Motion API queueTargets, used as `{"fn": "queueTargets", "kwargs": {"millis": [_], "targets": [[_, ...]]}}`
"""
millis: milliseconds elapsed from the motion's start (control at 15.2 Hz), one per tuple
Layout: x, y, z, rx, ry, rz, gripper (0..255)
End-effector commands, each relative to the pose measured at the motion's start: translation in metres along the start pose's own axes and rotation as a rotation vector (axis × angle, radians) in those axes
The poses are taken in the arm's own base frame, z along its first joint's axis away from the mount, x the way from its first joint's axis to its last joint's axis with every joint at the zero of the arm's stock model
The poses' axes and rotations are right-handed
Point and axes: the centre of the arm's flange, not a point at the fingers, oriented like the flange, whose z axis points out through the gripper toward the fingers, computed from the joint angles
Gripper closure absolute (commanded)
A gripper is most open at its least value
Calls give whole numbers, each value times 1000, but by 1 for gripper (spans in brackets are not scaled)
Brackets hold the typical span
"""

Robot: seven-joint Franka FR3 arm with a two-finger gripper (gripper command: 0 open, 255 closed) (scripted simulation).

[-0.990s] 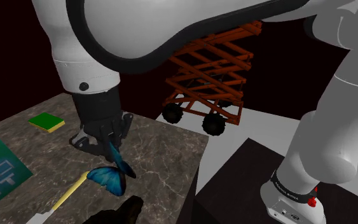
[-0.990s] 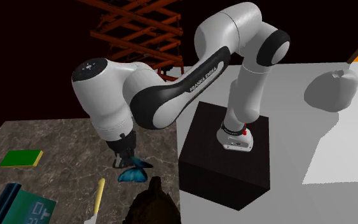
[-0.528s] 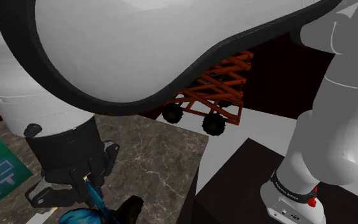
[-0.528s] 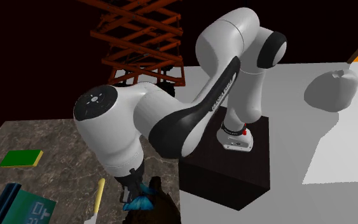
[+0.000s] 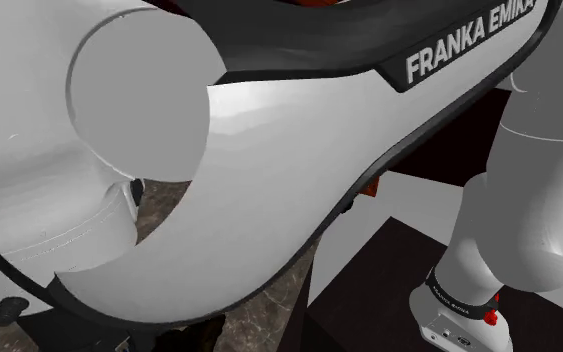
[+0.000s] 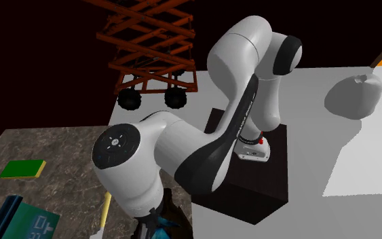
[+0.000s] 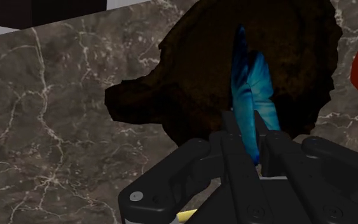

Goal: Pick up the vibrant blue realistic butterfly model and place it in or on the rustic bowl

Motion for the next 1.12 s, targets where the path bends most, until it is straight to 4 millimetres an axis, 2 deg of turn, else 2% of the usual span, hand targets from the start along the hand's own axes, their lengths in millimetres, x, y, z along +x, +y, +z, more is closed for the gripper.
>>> {"fn": "queueTargets", "kwargs": {"millis": [0, 396, 858, 924, 1056], "targets": [[0, 1, 11, 0, 0, 0, 255], [1, 3, 40, 0, 0, 0, 255], [1, 3, 40, 0, 0, 0, 255], [1, 3, 40, 0, 0, 0, 0], [1, 3, 40, 0, 0, 0, 0]]}}
